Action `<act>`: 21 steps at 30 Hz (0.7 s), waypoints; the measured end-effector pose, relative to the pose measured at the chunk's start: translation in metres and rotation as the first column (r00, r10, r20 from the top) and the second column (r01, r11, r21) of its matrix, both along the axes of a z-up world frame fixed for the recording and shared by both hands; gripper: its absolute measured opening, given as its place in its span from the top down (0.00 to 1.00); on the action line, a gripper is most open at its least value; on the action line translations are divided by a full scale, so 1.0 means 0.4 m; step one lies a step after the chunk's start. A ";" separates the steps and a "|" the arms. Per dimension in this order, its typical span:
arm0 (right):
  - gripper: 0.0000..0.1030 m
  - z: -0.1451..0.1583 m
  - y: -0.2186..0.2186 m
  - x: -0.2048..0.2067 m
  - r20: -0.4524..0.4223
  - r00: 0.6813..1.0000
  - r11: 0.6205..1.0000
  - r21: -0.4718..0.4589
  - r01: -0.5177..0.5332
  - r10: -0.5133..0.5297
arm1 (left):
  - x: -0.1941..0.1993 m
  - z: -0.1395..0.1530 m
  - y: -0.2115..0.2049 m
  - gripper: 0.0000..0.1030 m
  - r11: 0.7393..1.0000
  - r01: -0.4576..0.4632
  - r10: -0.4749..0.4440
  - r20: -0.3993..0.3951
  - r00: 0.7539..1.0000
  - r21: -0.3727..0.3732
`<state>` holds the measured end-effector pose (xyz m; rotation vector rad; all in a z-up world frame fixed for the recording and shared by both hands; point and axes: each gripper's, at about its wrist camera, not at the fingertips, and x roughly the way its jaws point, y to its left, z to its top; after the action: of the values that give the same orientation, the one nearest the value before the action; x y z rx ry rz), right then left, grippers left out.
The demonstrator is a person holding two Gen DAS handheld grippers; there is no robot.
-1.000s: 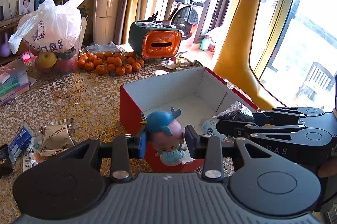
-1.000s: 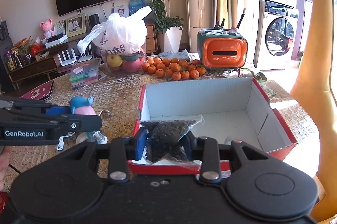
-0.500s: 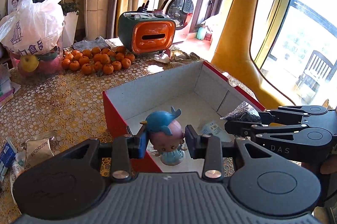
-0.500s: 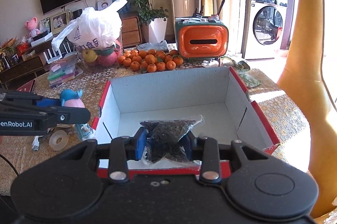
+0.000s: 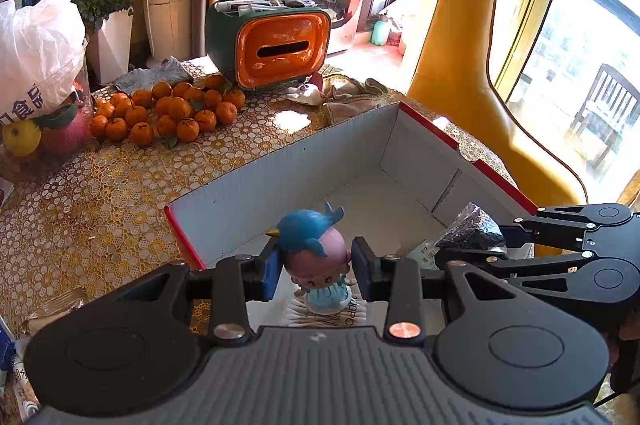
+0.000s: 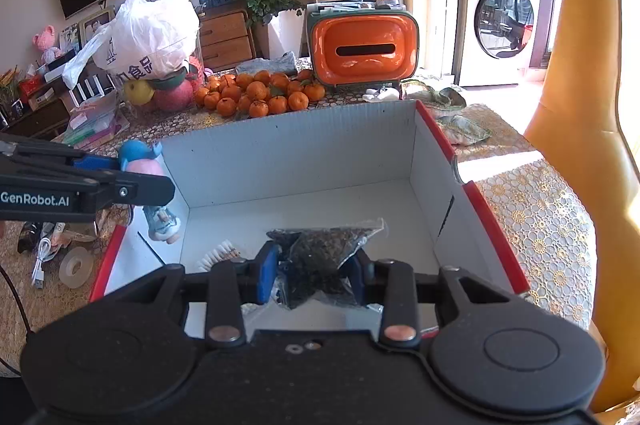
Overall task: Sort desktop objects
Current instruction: 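Carry the doll and dark bag with both tools over the red shoebox, then lower the doll and dark bag into the shoebox and open both tools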
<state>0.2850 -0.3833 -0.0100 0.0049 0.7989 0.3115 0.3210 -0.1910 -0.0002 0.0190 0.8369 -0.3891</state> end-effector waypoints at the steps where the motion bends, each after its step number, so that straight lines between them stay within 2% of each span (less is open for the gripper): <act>1: 0.65 -0.004 0.000 0.006 -0.007 1.000 1.000 -0.002 -0.004 0.004 | 0.010 -0.006 -0.004 0.65 1.000 0.004 -0.004 -0.008 1.000 0.004; 13: 0.65 -0.068 0.044 0.076 -0.120 0.988 0.992 -0.063 -0.111 0.102 | 0.114 -0.062 -0.058 0.65 0.998 0.031 -0.027 -0.071 0.997 0.060; 17: 0.65 -0.088 0.058 0.089 -0.164 0.977 0.987 -0.060 -0.149 0.137 | 0.141 -0.088 -0.073 0.65 0.994 0.047 -0.038 -0.092 0.995 0.097; 21: 0.66 -0.103 0.077 0.096 -0.196 0.964 0.976 -0.082 -0.200 0.181 | 0.171 -0.113 -0.075 0.65 0.995 0.044 -0.032 -0.132 0.991 0.095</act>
<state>0.3236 -0.3527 -0.0511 -0.1409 1.0051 0.4572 0.3893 -0.2209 -0.0455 0.1009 0.9857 -0.3881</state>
